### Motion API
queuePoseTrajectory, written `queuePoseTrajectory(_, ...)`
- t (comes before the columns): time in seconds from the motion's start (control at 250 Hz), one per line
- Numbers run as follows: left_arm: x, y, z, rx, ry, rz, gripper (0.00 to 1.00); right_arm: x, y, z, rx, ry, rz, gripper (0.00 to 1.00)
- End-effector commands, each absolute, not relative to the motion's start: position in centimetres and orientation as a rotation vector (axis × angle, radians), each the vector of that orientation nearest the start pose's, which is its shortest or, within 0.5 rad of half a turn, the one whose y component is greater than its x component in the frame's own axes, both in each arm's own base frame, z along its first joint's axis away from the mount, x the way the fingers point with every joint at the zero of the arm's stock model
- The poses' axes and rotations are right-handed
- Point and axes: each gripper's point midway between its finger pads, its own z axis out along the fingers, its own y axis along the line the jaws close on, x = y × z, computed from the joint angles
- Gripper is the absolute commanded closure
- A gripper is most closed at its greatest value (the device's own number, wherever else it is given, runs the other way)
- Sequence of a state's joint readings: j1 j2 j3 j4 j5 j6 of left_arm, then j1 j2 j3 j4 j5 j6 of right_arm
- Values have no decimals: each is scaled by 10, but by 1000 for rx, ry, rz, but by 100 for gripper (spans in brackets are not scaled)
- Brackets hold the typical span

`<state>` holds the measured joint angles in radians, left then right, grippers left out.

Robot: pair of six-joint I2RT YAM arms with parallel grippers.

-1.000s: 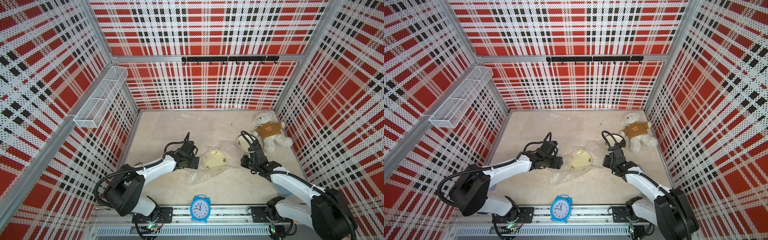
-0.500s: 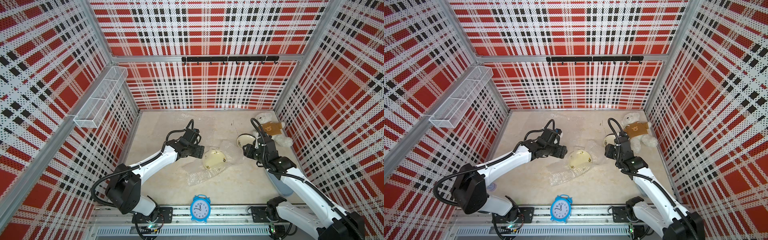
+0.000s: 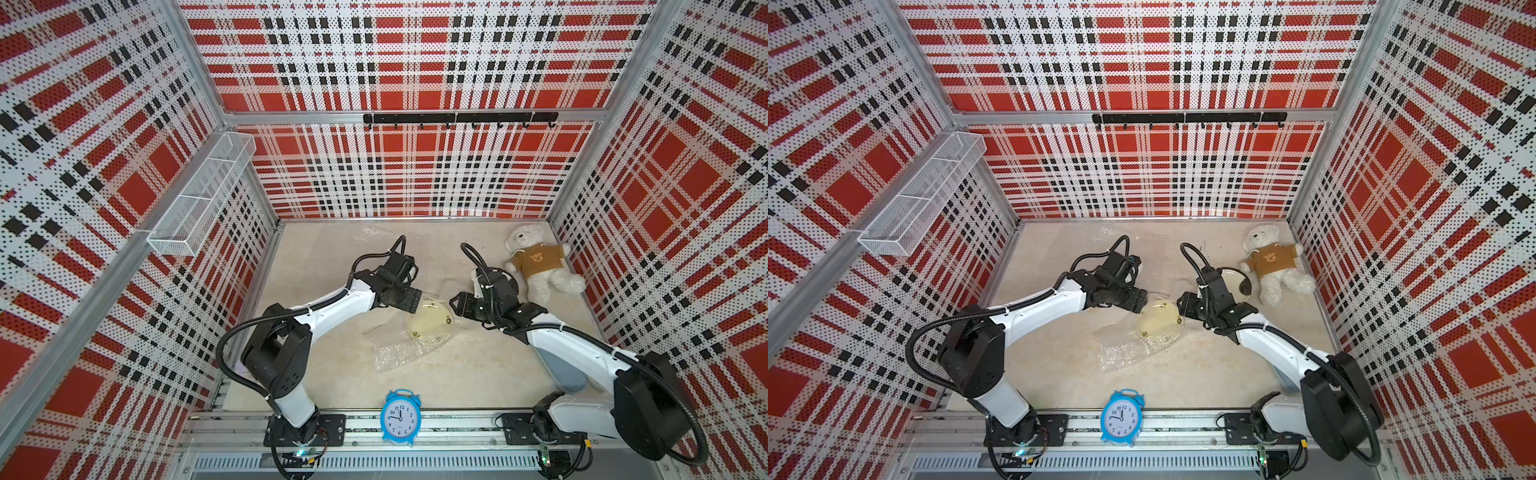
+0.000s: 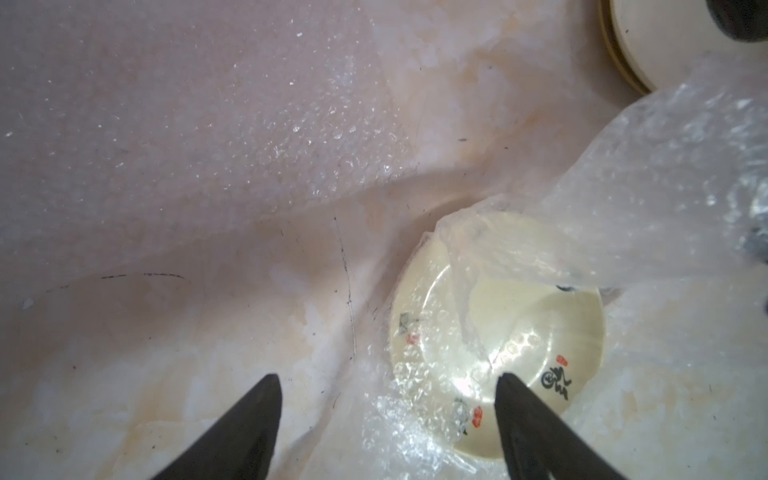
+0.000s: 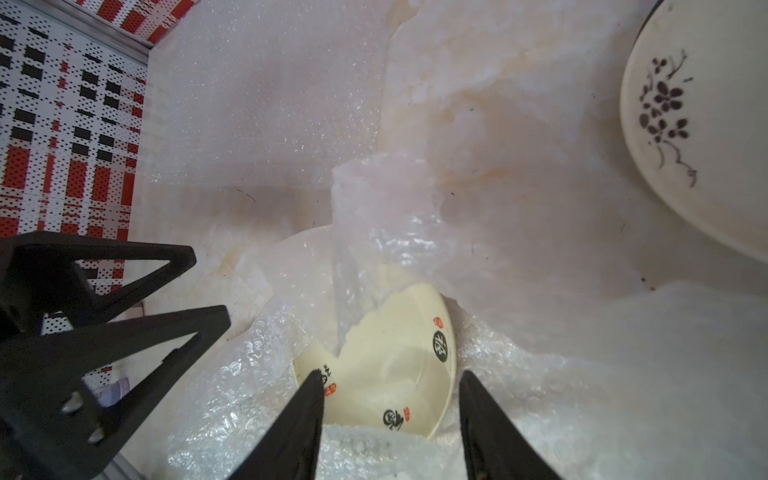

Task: Unpack dinner plates from bubble wrap
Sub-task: Unwrap the bubble wrap at the center of the board.

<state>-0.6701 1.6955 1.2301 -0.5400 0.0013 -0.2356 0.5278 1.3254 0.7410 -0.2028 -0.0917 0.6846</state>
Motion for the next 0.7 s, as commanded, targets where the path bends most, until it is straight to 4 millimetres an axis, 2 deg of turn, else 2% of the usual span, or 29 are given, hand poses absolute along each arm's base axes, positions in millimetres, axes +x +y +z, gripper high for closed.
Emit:
queuePoseTrajectory(0.0, 343, -279, 122, 588, 2517, -360, 17, 316, 206, 107, 151, 2429, 690, 46)
queuePoseTrajectory(0.104, 345, -281, 122, 600, 2512, -364, 17, 308, 204, 96, 155, 2455, 685, 46)
queuePoseTrajectory(0.336, 346, -288, 122, 628, 2509, -384, 17, 275, 183, 79, 204, 2496, 636, 47)
queuePoseTrajectory(0.5, 344, -295, 118, 683, 2514, -390, 17, 254, 168, 63, 228, 2532, 600, 47)
queuePoseTrajectory(0.696, 339, -306, 119, 766, 2509, -377, 17, 235, 159, 42, 244, 2568, 598, 48)
